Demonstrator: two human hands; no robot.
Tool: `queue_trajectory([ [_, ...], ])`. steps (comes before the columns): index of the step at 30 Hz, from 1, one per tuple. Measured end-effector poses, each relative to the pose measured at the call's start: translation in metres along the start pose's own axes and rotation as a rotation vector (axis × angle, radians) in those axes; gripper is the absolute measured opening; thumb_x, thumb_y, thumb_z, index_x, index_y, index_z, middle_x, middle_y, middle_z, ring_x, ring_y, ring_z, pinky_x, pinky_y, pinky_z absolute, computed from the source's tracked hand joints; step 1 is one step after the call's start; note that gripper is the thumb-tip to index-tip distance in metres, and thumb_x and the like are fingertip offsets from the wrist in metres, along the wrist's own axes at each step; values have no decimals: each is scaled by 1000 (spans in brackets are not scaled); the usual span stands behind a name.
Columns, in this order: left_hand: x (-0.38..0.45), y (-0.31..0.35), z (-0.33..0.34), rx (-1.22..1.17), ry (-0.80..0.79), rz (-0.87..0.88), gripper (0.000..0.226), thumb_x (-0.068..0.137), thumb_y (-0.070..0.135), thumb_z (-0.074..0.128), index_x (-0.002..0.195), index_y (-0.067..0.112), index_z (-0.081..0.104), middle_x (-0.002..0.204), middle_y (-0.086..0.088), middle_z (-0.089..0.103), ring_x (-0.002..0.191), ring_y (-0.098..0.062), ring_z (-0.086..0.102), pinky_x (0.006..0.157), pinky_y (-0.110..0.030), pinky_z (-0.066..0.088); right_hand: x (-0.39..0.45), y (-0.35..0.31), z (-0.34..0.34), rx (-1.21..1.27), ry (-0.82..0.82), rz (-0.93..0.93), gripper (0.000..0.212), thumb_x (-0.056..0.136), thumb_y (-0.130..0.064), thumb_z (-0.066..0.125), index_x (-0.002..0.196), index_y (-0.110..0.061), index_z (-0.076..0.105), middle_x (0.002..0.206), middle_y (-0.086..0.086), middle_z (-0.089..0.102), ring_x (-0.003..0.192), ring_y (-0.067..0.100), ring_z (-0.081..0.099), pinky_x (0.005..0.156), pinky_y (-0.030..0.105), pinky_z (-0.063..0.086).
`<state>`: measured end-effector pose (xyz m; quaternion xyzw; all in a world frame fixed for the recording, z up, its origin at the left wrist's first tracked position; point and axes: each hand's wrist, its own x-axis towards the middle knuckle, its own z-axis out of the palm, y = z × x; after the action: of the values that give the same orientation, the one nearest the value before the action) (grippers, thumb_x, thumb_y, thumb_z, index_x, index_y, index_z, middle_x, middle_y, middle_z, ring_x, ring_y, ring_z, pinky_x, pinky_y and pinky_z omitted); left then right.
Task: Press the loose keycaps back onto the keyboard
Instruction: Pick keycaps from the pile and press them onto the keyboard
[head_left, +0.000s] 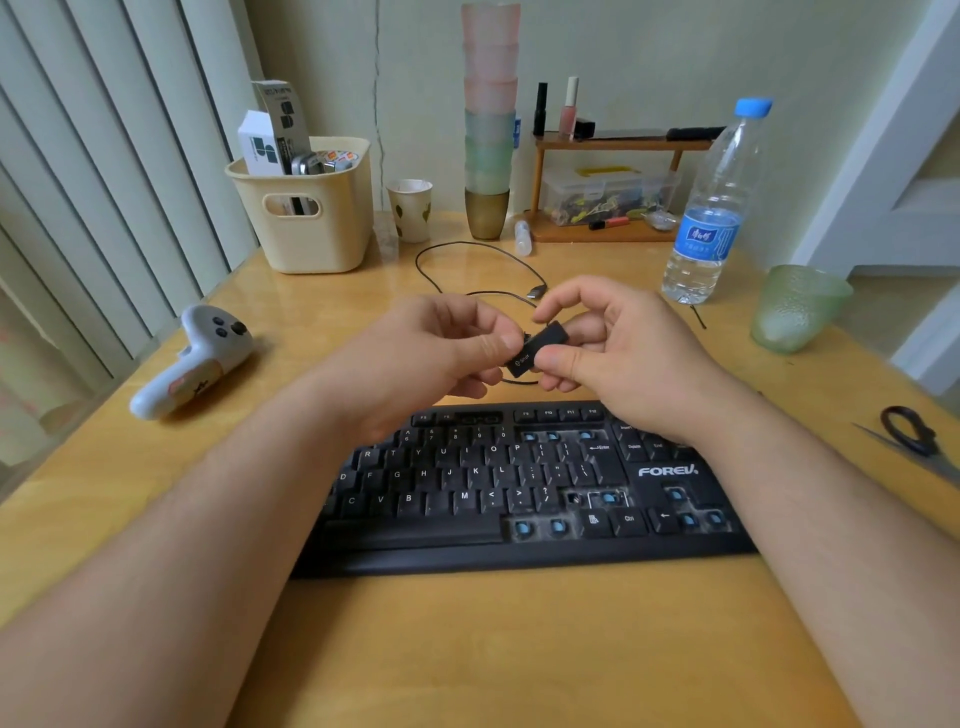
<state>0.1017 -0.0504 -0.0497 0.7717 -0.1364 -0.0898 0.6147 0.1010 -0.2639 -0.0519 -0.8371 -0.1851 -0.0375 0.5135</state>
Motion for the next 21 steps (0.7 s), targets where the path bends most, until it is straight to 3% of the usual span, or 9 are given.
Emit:
queue_trajectory([
  [8, 2, 2, 10, -65, 54, -5, 3, 95, 6, 71, 96, 8, 73, 86, -9, 71, 79, -20, 65, 82, -33, 61, -3, -10, -2, -37, 26, 21, 23, 87, -7, 80, 98, -19, 64, 76, 4, 78, 72, 21, 77, 73, 39, 64],
  [11, 0, 4, 13, -110, 24, -21, 7, 95, 2, 69, 100, 5, 73, 86, -9, 71, 78, -18, 66, 73, -25, 61, -4, -20, -12, -240, -23, 9, 22, 81, -21, 88, 91, -28, 69, 77, -4, 77, 72, 12, 75, 77, 41, 62],
  [15, -6, 9, 17, -213, -73, -37, 11, 96, 4, 66, 105, 2, 72, 83, -7, 70, 76, -14, 68, 72, -23, 62, -22, -34, -32, -584, -30, -24, 12, 78, -41, 87, 85, -36, 78, 79, -28, 70, 74, -3, 63, 69, 22, 49],
  [18, -11, 11, 22, -205, -201, -30, 17, 94, 2, 67, 109, -1, 73, 86, -7, 73, 80, -14, 70, 76, -23, 61, -45, -34, -35, -625, -9, -21, 6, 84, -40, 82, 88, -36, 80, 75, -22, 71, 74, 1, 63, 67, 24, 49],
  [21, -15, 12, 27, -199, -265, -48, 19, 97, 1, 64, 113, -1, 72, 88, -5, 75, 82, -13, 71, 77, -21, 61, -61, -31, -36, -502, -26, 57, 7, 92, -24, 76, 96, -29, 80, 78, -14, 75, 73, 5, 68, 75, 26, 54],
])
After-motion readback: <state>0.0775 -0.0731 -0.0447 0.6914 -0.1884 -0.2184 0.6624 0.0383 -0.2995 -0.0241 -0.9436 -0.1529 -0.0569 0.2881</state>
